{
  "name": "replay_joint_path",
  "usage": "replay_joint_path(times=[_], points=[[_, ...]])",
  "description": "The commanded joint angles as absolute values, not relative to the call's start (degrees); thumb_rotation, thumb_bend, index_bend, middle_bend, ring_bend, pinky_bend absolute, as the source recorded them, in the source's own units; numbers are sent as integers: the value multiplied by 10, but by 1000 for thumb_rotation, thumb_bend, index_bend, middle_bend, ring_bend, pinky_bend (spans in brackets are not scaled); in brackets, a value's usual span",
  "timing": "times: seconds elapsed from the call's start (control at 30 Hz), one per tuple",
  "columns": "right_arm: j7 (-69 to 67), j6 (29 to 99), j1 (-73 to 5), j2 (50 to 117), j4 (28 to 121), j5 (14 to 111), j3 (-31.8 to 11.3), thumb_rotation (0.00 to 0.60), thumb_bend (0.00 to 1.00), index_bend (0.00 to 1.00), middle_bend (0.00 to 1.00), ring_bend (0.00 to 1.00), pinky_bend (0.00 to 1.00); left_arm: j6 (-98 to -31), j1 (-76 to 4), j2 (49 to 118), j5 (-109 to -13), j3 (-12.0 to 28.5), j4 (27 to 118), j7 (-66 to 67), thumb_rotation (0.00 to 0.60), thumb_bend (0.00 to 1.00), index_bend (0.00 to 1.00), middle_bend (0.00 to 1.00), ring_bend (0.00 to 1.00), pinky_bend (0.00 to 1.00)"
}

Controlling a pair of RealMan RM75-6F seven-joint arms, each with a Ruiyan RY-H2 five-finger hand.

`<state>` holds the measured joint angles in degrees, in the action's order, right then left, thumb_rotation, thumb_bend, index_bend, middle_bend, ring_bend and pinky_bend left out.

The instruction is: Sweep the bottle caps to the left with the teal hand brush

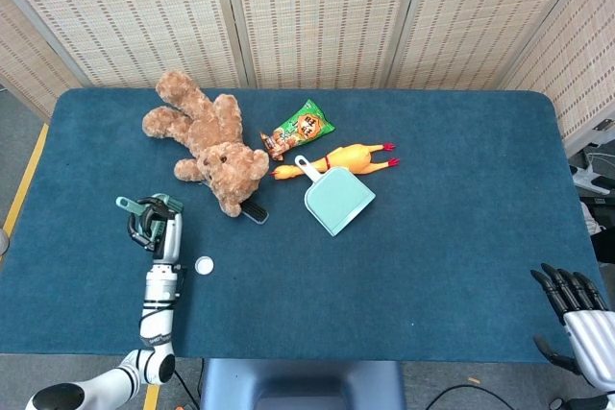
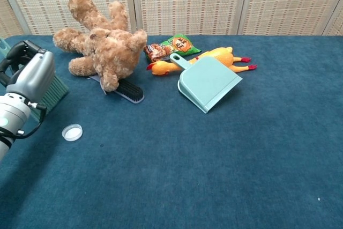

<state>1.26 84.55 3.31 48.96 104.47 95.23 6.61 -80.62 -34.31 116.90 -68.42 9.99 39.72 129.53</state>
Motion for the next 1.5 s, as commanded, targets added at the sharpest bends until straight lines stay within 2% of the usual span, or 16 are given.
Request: replay_joint_path(times=[0.03, 0.17, 0.3, 0.4, 0.6, 0.8, 1.03, 1.23, 1.5], points=[[15, 847, 34, 490, 1046, 953, 66, 600, 198, 0, 0, 0, 0, -798, -345, 1174, -672, 110, 350, 1270, 600, 527, 883, 994, 808, 827], [19, 847, 35, 491, 1047, 954, 67, 600, 198, 0, 0, 0, 0, -806, -350, 1176, -670, 119, 322, 1245, 600, 527, 882, 994, 808, 827], [23, 845, 34, 492, 1048, 954, 67, 600, 198, 0, 0, 0, 0, -832, -355, 1166, -672, 131, 355, 1228, 600, 527, 882, 994, 808, 827], [26, 841, 32, 493, 1048, 956, 68, 600, 198, 0, 0, 0, 0, -864, -355, 1146, -685, 127, 425, 1236, 600, 527, 882, 993, 808, 827], [20, 843, 33, 490, 1048, 965, 72, 600, 198, 0, 0, 0, 0, -917, -345, 1084, -709, 109, 635, 1312, 600, 528, 882, 992, 808, 827], [8, 850, 34, 486, 1045, 979, 76, 600, 198, 0, 0, 0, 0, -958, -329, 1034, -744, 62, 850, 1399, 600, 527, 881, 991, 808, 826], [-4, 857, 36, 482, 1041, 993, 81, 600, 198, 0, 0, 0, 0, -970, -304, 1035, -781, -18, 988, 1456, 600, 527, 881, 990, 808, 826], [-12, 870, 40, 478, 1039, 1006, 84, 600, 198, 0, 0, 0, 0, -952, -290, 1072, -799, -57, 997, 1480, 600, 527, 879, 990, 808, 826], [-26, 877, 42, 476, 1032, 1008, 84, 600, 198, 0, 0, 0, 0, -925, -273, 1109, -786, -56, 941, 1462, 600, 527, 878, 992, 808, 826]])
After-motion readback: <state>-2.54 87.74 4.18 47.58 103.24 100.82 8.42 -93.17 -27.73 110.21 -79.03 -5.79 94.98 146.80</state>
